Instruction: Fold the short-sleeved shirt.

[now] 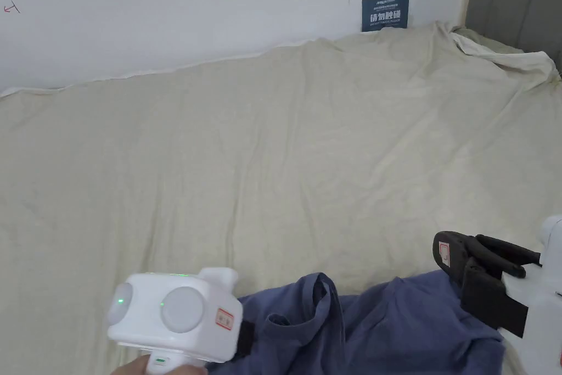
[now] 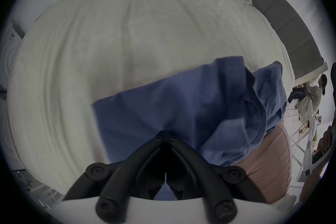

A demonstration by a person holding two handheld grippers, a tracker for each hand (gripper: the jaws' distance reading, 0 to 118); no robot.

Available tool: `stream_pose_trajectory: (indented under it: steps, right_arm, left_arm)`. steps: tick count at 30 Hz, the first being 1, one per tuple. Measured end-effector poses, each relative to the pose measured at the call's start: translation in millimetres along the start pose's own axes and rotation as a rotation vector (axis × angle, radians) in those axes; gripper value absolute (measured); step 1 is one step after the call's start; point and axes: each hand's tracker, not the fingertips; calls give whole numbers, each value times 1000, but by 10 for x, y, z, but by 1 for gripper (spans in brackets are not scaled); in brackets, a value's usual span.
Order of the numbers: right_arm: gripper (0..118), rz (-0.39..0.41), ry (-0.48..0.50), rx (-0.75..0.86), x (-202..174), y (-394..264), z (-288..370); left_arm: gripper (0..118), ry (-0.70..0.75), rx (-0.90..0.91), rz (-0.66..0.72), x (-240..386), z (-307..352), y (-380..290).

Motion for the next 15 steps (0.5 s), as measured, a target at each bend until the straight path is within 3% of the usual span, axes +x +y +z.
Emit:
stream_pose_trajectory:
  steps: [7,12,15]
  right_arm:
    - [2,-21,-4,-12,45,-11,-28]
    - [2,-18,0,-18,69,-16,-63]
    - [2,-18,2,-18,71,-18,-68]
  left_arm:
    - [0,38,7,-155,527,-49,-58]
    - [0,42,11,-188,729,-14,-94]
    - [0,-99,-16,-157,811,-149,-28]
